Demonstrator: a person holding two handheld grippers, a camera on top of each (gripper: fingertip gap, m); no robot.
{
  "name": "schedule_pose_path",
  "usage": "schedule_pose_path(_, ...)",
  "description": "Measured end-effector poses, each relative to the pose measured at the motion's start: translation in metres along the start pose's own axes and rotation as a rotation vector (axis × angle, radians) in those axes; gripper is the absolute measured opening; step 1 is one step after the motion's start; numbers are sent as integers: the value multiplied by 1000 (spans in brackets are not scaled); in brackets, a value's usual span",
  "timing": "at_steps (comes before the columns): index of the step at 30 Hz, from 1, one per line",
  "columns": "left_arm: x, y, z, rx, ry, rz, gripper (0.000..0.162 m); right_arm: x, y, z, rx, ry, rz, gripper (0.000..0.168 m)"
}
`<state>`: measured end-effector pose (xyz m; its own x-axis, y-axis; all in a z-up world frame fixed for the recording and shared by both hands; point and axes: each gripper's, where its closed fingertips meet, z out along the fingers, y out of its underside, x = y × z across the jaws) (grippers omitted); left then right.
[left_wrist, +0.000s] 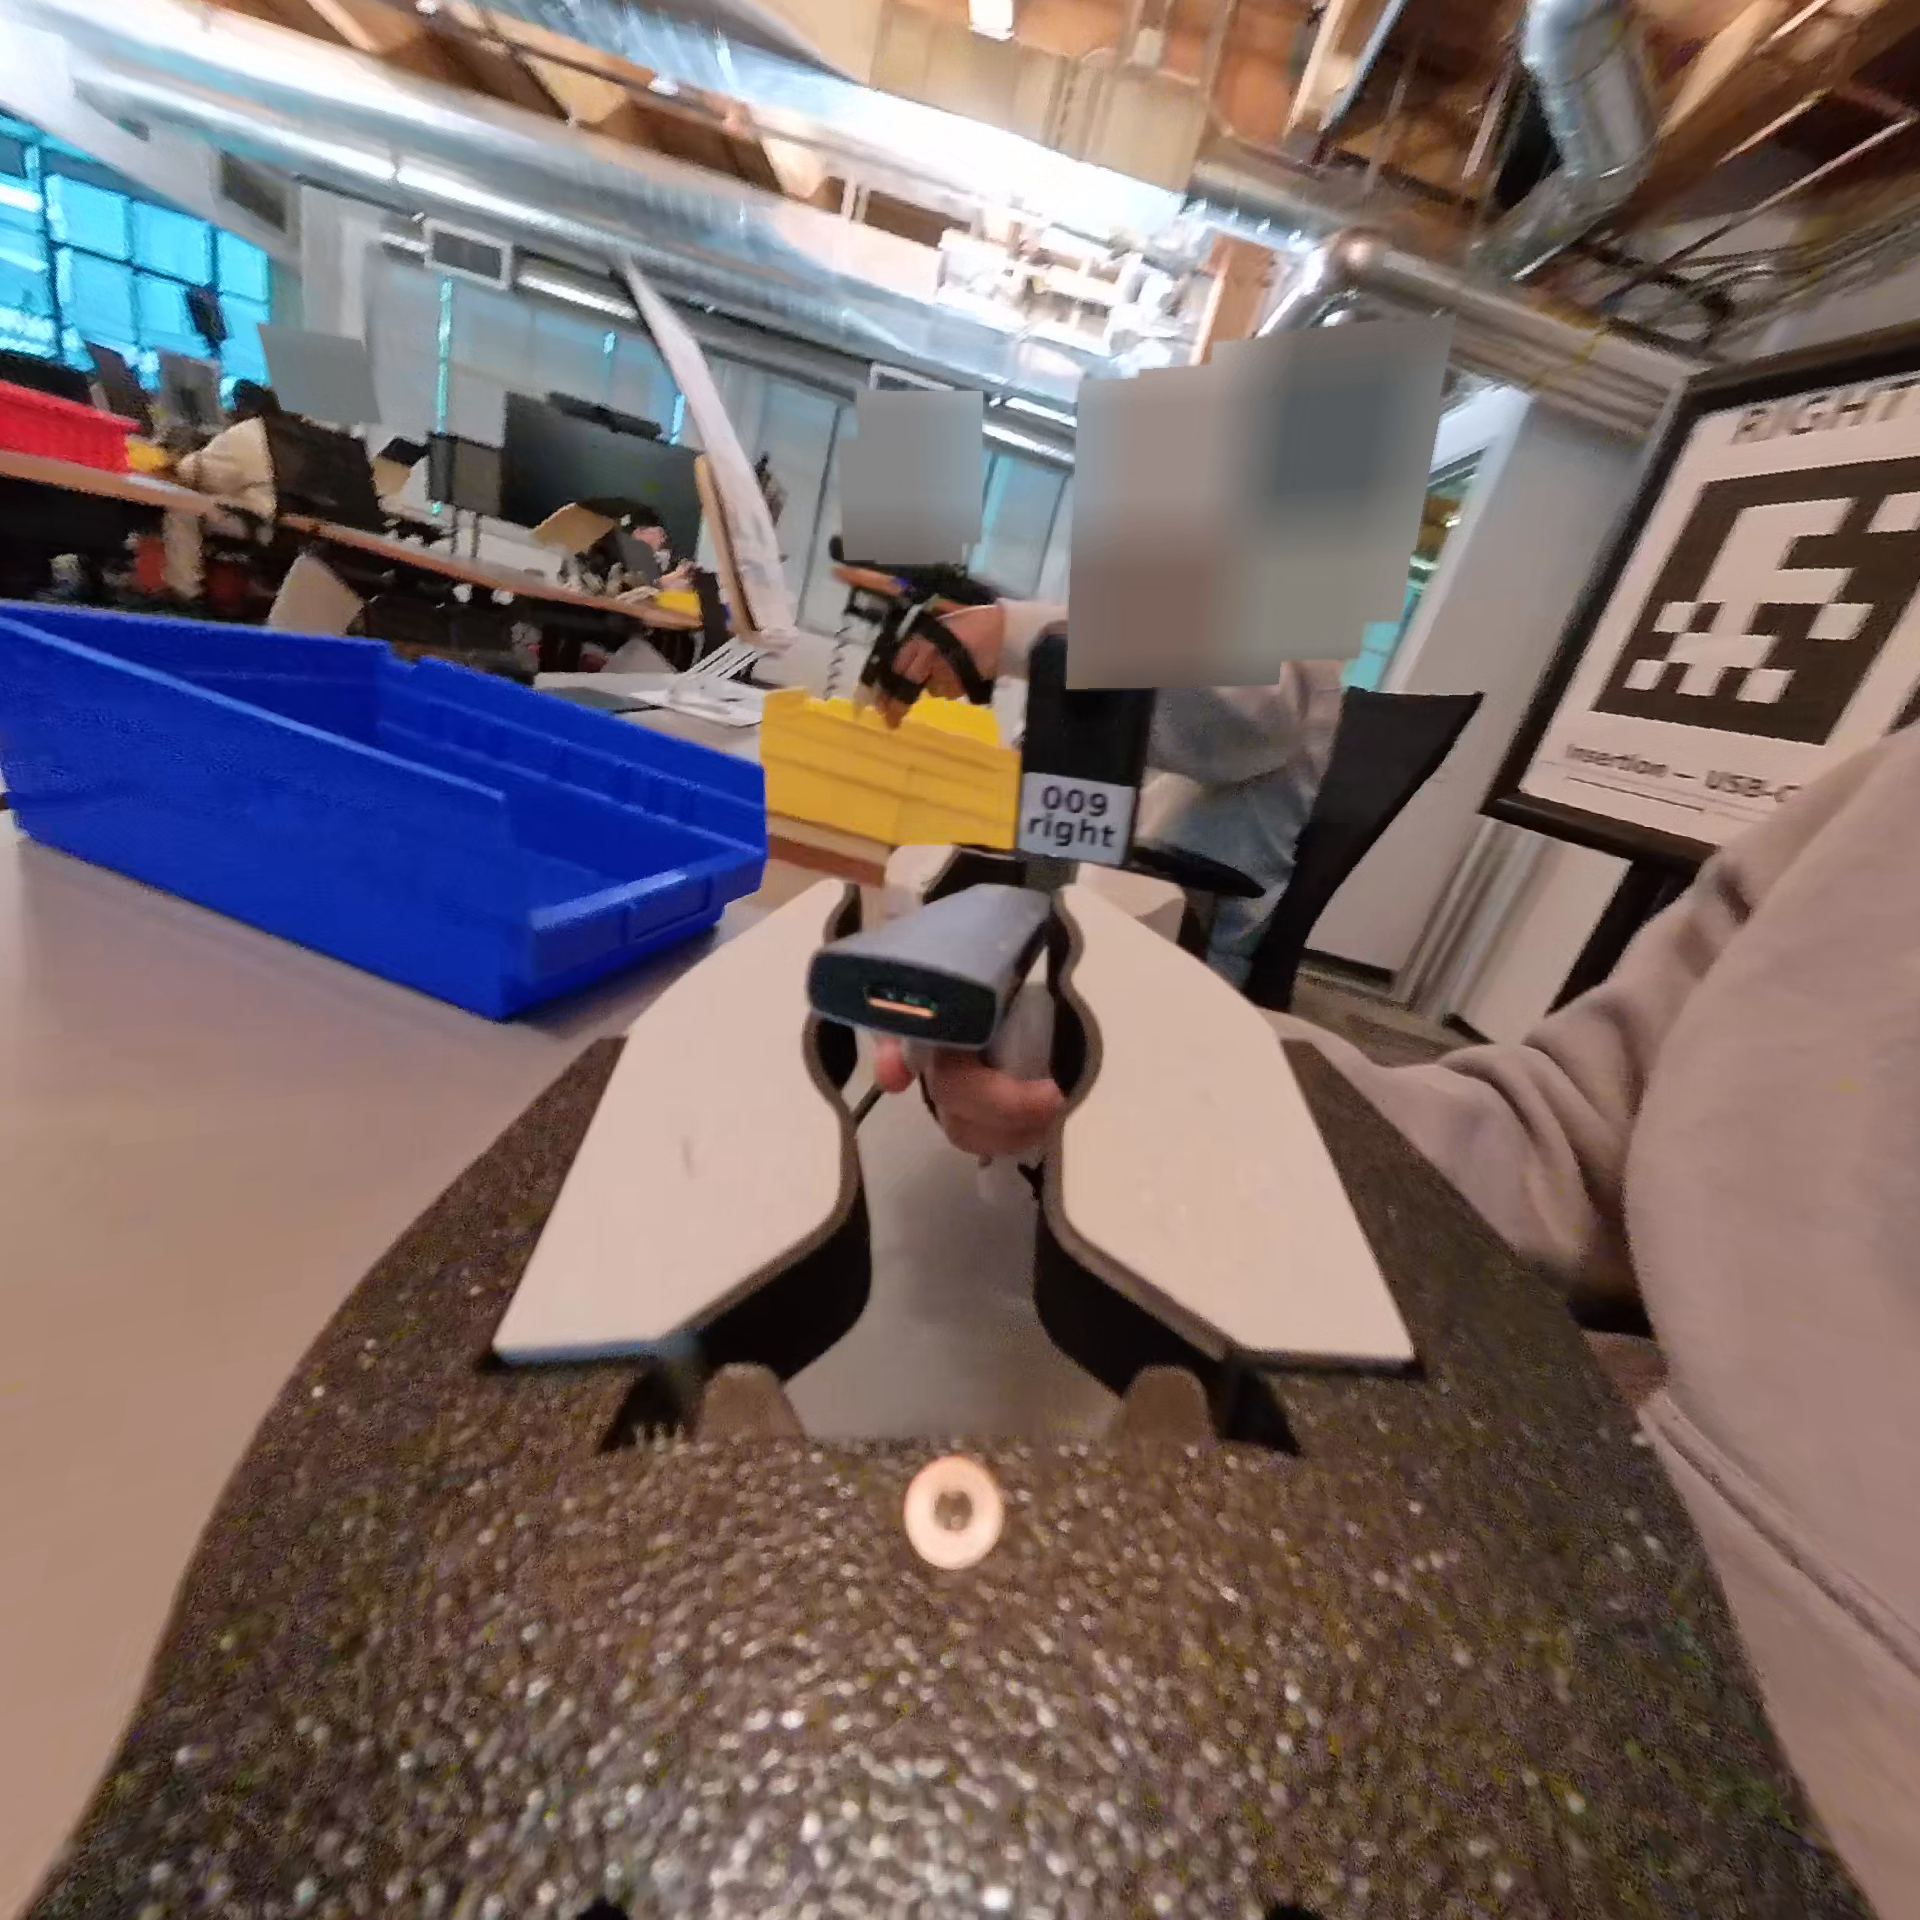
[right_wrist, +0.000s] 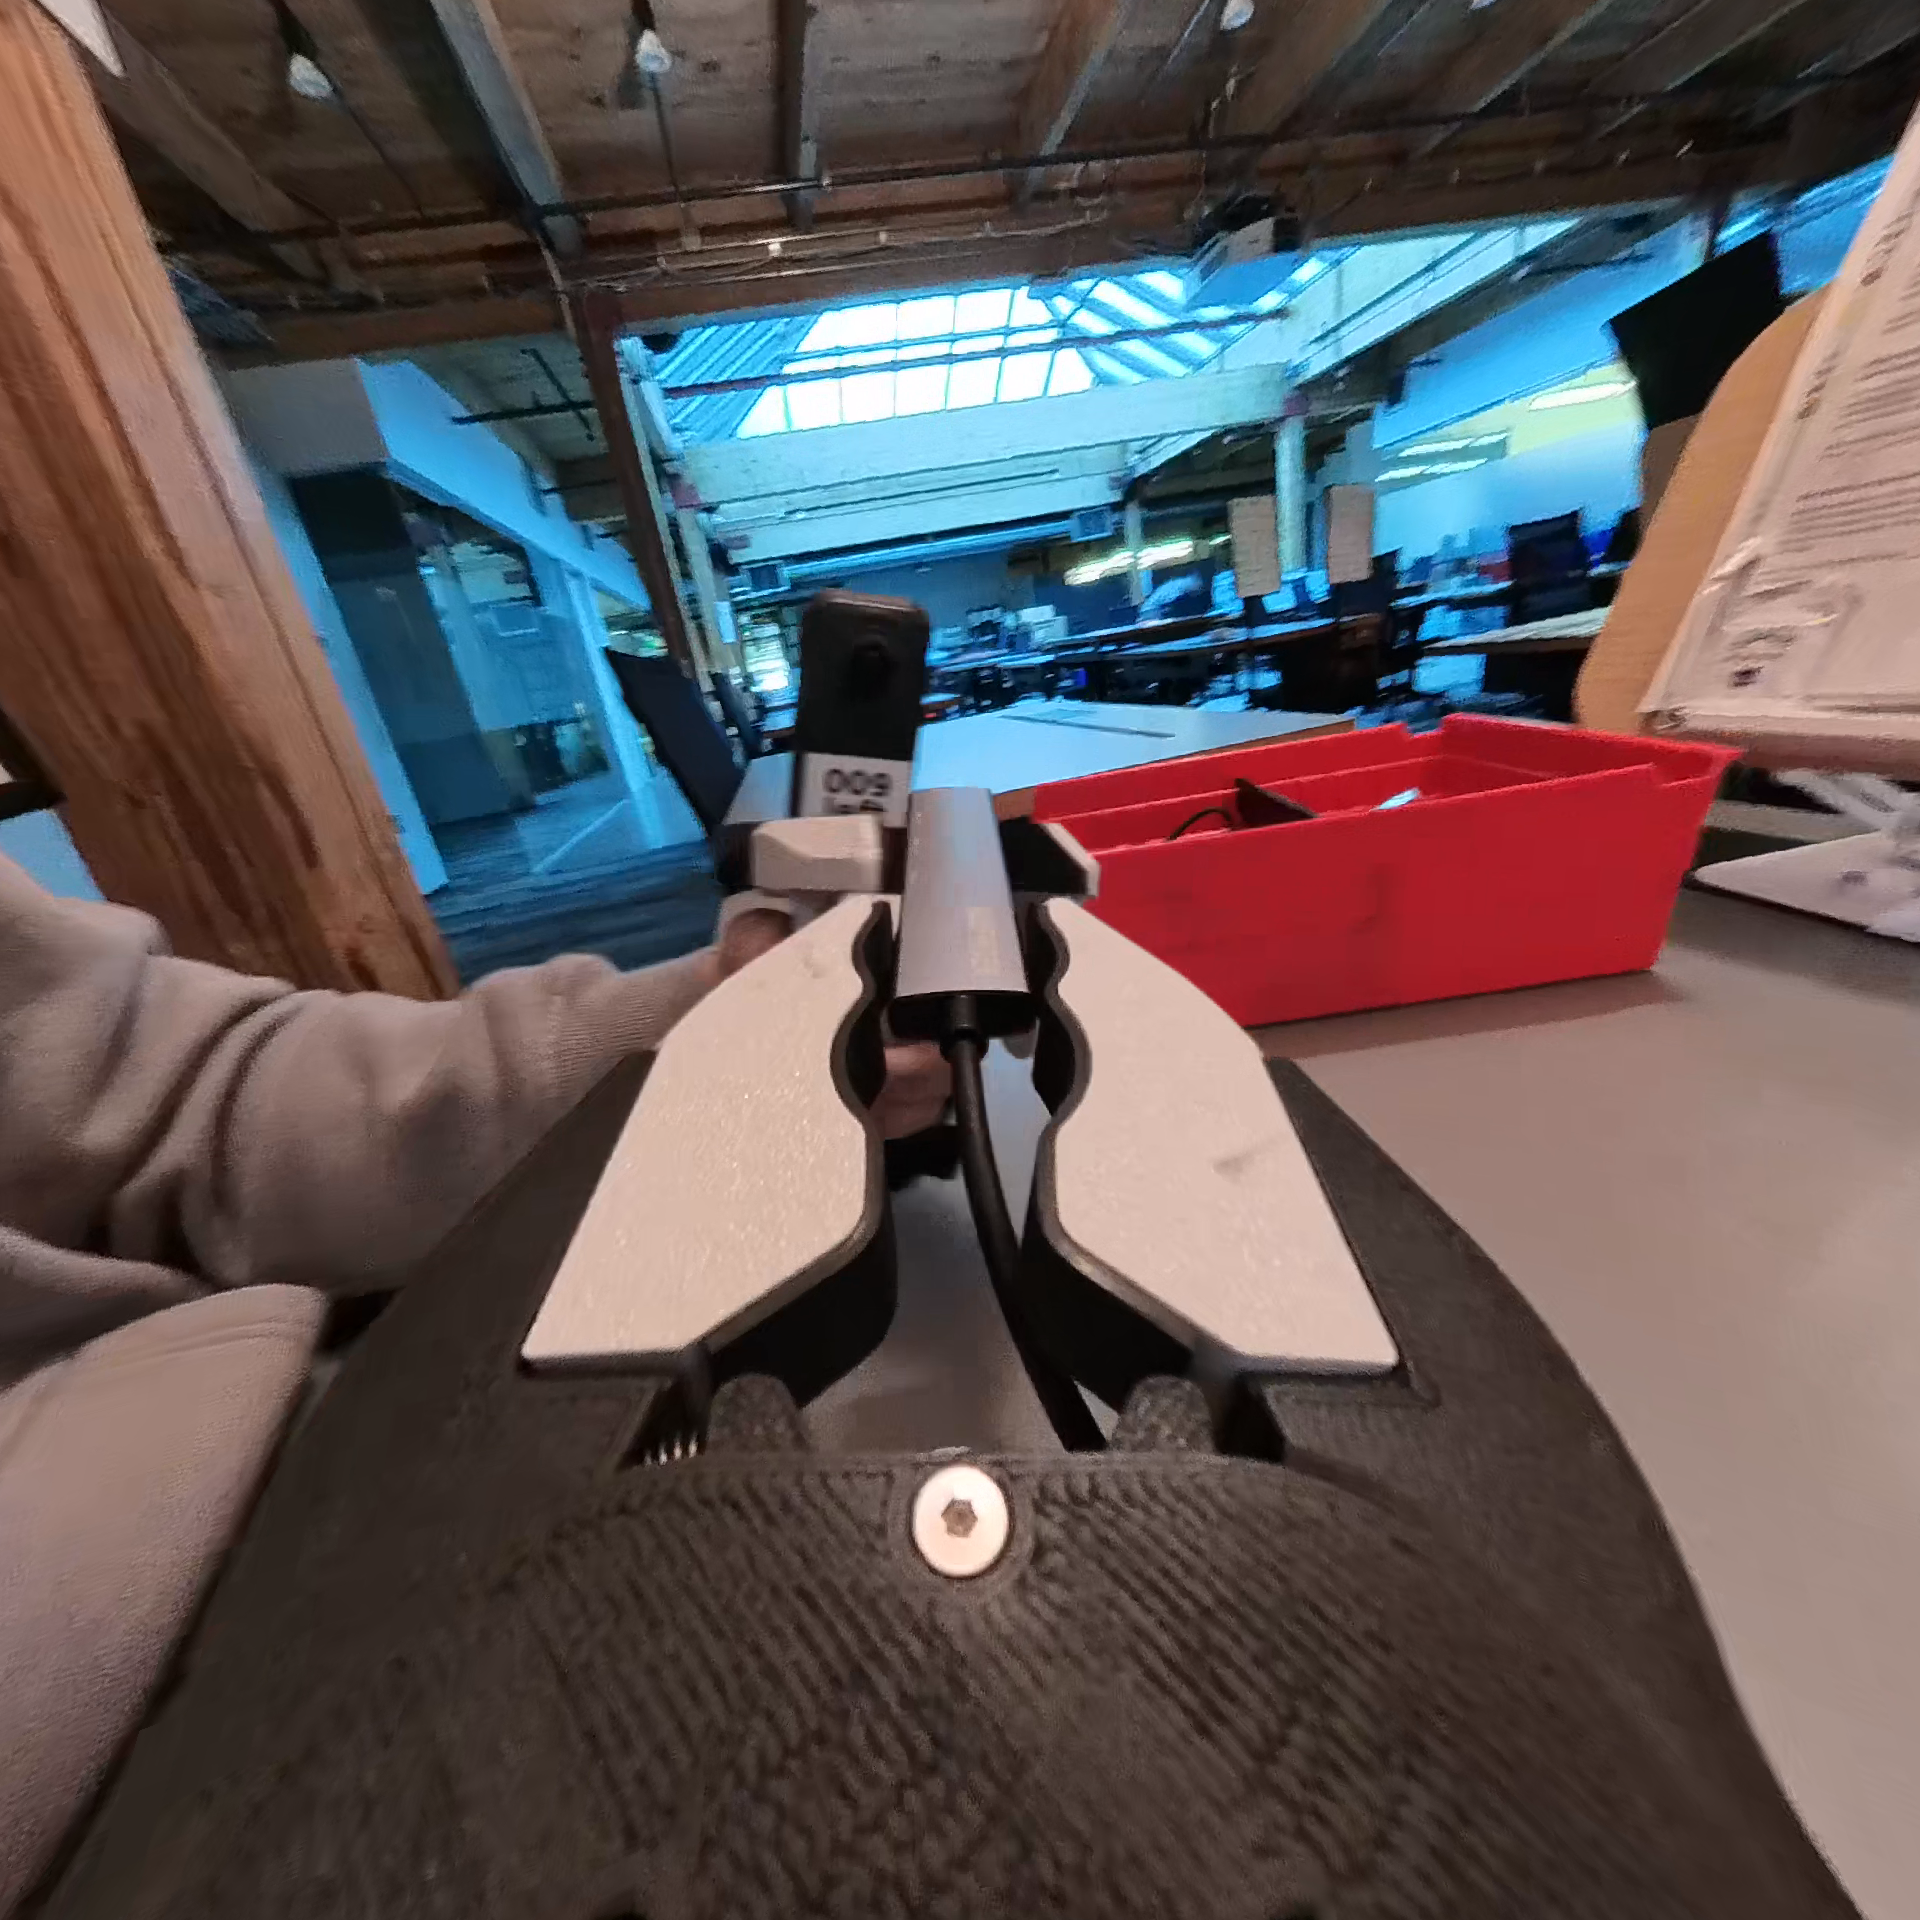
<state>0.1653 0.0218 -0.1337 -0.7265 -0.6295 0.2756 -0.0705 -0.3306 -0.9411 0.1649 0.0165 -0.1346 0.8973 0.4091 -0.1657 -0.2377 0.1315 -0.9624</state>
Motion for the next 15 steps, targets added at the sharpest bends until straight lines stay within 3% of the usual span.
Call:
schedule_pose_path(1,-2,1,-2,-31,-42,19,55,7,-2,-2,24,55,-30,25)
schedule_pose_path(2,-2,0,-5,-61,-73,55,57,13,-5,-4,50,103,-58,25)
schedule_pose_path(7,-10,-28,-52,-164,-298,323,44,46,-11,-25,89,354,-184,25)
schedule_pose_path(12,-61,-47,-162,-461,-710,462,40,57,2,-31,64,415,-202,25)
schedule_pose_path(15,-88,-33,-233,-735,-854,473,36,56,5,-29,67,401,-201,25)
